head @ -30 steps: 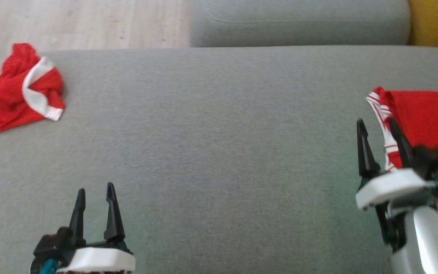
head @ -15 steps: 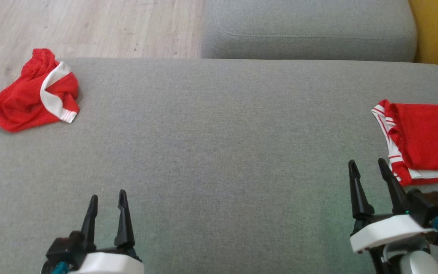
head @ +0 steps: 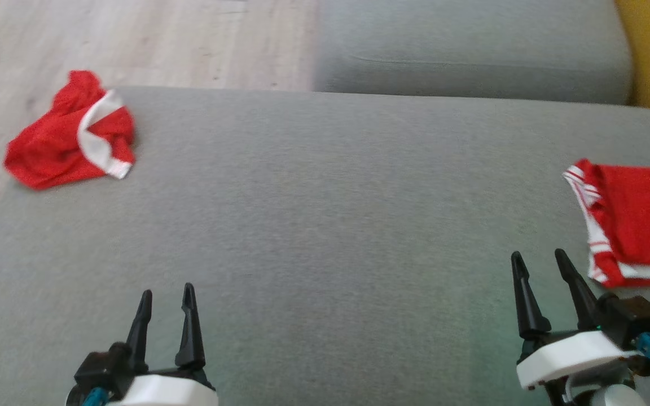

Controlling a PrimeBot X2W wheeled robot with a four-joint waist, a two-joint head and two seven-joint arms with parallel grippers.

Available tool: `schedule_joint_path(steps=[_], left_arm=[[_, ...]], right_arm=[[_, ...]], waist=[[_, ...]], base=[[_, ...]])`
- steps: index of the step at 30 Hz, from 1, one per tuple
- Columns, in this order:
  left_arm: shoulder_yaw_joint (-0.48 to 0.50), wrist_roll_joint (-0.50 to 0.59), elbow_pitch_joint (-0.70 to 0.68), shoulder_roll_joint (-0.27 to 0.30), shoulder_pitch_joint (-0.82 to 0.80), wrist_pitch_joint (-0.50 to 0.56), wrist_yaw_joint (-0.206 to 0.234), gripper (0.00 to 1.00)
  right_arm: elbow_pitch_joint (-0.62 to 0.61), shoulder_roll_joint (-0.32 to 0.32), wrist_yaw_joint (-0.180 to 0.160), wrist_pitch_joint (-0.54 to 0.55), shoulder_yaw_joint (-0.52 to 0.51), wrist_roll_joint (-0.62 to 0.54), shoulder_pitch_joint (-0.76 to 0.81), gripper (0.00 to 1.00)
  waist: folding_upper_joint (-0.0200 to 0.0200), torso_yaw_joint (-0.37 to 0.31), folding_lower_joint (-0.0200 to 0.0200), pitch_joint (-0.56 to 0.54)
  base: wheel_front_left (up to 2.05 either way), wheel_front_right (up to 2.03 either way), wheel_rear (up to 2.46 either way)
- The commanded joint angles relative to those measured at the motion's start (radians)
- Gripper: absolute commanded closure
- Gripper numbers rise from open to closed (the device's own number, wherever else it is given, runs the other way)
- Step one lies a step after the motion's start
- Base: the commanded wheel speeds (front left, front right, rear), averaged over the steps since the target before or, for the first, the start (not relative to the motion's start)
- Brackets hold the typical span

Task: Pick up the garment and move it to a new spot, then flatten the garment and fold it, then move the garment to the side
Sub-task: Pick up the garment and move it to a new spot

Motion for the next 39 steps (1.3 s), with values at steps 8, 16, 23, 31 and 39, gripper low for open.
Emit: schedule_joint_path(steps=[8, 16, 23, 31, 39], left_arm=[[0.037, -0.005, -0.047, 0.024, -0.019, -0.002, 0.011, 0.00], [0.057, -0.013, -0.079, 0.042, -0.004, -0.002, 0.025, 0.00], [0.099, -0.027, -0.125, 0.031, 0.034, -0.019, 0.050, 0.00], [0.138, -0.022, -0.177, 0.051, 0.005, -0.025, 0.047, 0.00], [0.217, 0.033, -0.250, 0.255, -0.361, 0.063, 0.011, 0.00]], right_arm=[[-0.051, -0.005, 0.007, -0.006, 0.038, -0.001, -0.020, 0.00], [-0.049, -0.005, 0.007, -0.008, 0.065, 0.003, -0.038, 0.00], [-0.046, -0.005, 0.007, 0.011, 0.132, -0.014, -0.091, 0.00], [-0.078, -0.005, 0.007, 0.023, 0.134, -0.045, -0.136, 0.00], [-0.228, -0.005, 0.007, 0.110, 0.055, -0.156, -0.207, 0.00]], waist=[[-0.0001, 0.226, 0.0000, -0.007], [-0.0001, 0.393, 0.0000, 0.006], [-0.0001, 0.411, 0.0000, 0.044], [-0.0001, 0.417, 0.0000, 0.099], [-0.0001, 0.357, 0.0000, 0.266]], base=[[0.00, 0.00, 0.00], [0.00, 0.00, 0.00], [0.00, 0.00, 0.00], [0.00, 0.00, 0.00], [0.00, 0.00, 0.00]])
